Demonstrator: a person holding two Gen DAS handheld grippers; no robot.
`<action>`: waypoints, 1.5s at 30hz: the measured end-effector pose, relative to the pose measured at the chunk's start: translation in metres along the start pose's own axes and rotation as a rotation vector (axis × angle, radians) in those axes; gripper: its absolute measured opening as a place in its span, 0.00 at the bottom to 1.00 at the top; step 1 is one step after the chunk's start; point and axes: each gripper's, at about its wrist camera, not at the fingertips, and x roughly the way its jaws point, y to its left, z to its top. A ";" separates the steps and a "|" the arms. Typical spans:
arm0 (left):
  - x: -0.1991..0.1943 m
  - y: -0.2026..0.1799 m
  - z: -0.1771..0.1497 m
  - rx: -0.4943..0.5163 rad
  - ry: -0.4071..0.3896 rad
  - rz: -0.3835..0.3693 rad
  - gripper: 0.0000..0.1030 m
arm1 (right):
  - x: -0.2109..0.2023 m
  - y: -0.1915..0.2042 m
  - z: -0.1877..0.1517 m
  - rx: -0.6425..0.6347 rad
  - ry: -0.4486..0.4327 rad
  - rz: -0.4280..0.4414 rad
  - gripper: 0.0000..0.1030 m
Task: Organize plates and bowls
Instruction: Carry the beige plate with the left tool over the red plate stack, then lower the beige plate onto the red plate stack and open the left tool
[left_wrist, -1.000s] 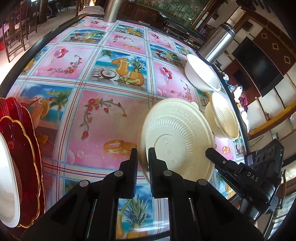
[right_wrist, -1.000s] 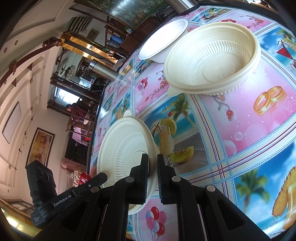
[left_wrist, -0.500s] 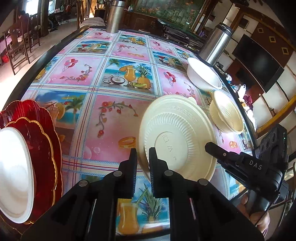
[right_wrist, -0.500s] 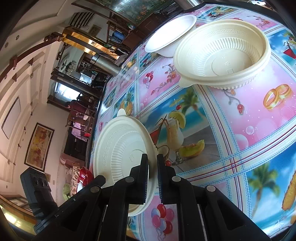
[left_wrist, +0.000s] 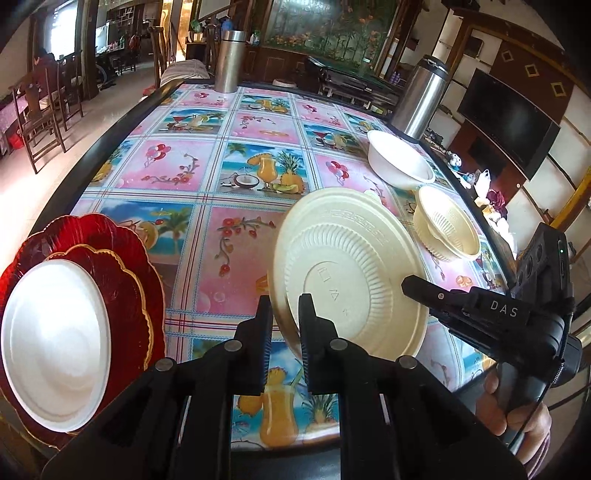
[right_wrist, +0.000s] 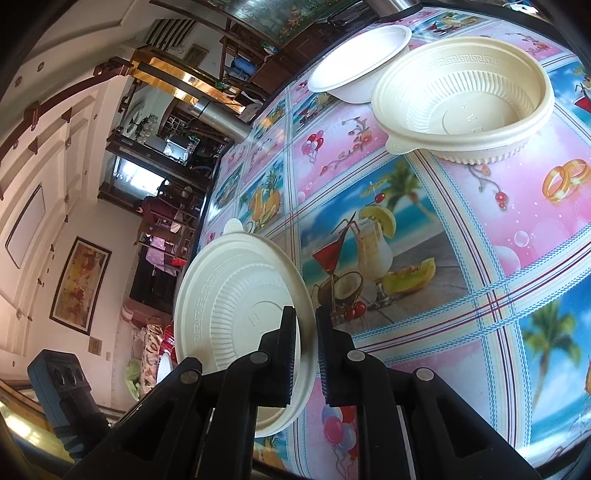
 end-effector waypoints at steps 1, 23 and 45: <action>-0.005 0.001 0.000 0.000 -0.009 -0.001 0.12 | 0.001 0.003 -0.001 -0.005 -0.001 0.003 0.13; -0.106 0.099 0.000 -0.143 -0.195 0.139 0.12 | 0.025 0.138 -0.016 -0.219 0.062 0.165 0.13; -0.092 0.153 -0.041 -0.234 -0.060 0.204 0.14 | 0.105 0.192 -0.074 -0.313 0.301 0.186 0.13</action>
